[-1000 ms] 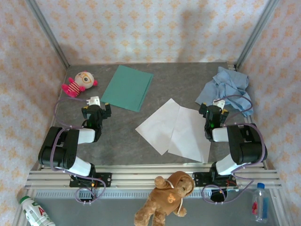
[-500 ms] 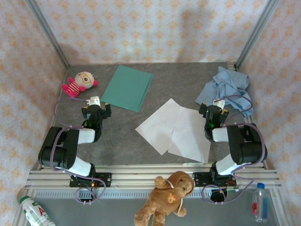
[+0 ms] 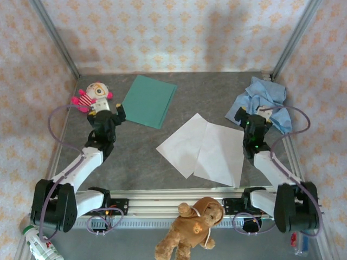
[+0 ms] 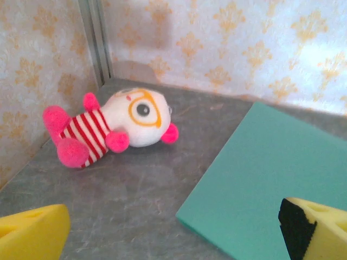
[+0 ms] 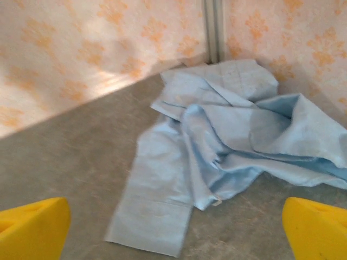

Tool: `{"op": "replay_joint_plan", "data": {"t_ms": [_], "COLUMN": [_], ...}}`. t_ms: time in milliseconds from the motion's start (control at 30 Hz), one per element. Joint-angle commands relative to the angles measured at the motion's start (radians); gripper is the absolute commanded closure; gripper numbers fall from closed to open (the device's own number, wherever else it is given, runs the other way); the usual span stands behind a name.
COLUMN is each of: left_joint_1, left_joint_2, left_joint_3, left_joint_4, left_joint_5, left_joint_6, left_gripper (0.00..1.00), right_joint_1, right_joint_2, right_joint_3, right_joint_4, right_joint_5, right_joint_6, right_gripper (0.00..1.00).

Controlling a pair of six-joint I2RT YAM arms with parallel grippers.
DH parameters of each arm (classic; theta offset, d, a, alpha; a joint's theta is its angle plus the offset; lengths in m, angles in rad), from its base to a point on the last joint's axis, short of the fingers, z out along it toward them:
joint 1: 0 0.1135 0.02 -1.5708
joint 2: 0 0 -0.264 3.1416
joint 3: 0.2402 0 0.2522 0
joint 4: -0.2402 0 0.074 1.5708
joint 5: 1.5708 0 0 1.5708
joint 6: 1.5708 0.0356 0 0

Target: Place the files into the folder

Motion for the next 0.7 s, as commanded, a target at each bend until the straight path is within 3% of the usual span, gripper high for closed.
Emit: {"op": "replay_joint_plan", "data": {"t_ms": [0,67,133,233,467,667], "left_joint_1": [-0.012,-0.016,-0.025,-0.026,-0.028,-0.027], "left_joint_2": [0.079,0.173,0.268,0.413,0.802,0.992], "left_joint_3": [0.188,0.3,0.386,0.518,0.859,1.02], "left_joint_4": [-0.359,-0.427,-0.473,-0.528,-0.675,-0.731], "left_joint_5": [0.01,0.135,0.193,0.269,0.455,0.511], "left_joint_6": [-0.169,-0.201,-0.228,-0.256,-0.237,-0.265], "left_gripper": [0.0,0.0,0.0,0.0,0.0,0.0], "right_joint_1": [-0.004,-0.005,-0.002,0.038,0.204,0.308], "right_joint_2": [-0.056,-0.052,-0.026,0.026,0.15,0.199], "right_joint_3": [0.067,0.114,0.146,0.167,0.224,0.236], "right_joint_4": [-0.285,-0.367,-0.389,-0.387,-0.425,-0.414], "right_joint_5": [-0.154,-0.274,-0.435,-0.536,-0.577,-0.568], "right_joint_6": [0.245,0.348,0.381,0.451,0.493,0.511], "right_gripper": [0.0,0.0,0.0,0.0,0.0,0.0]}}
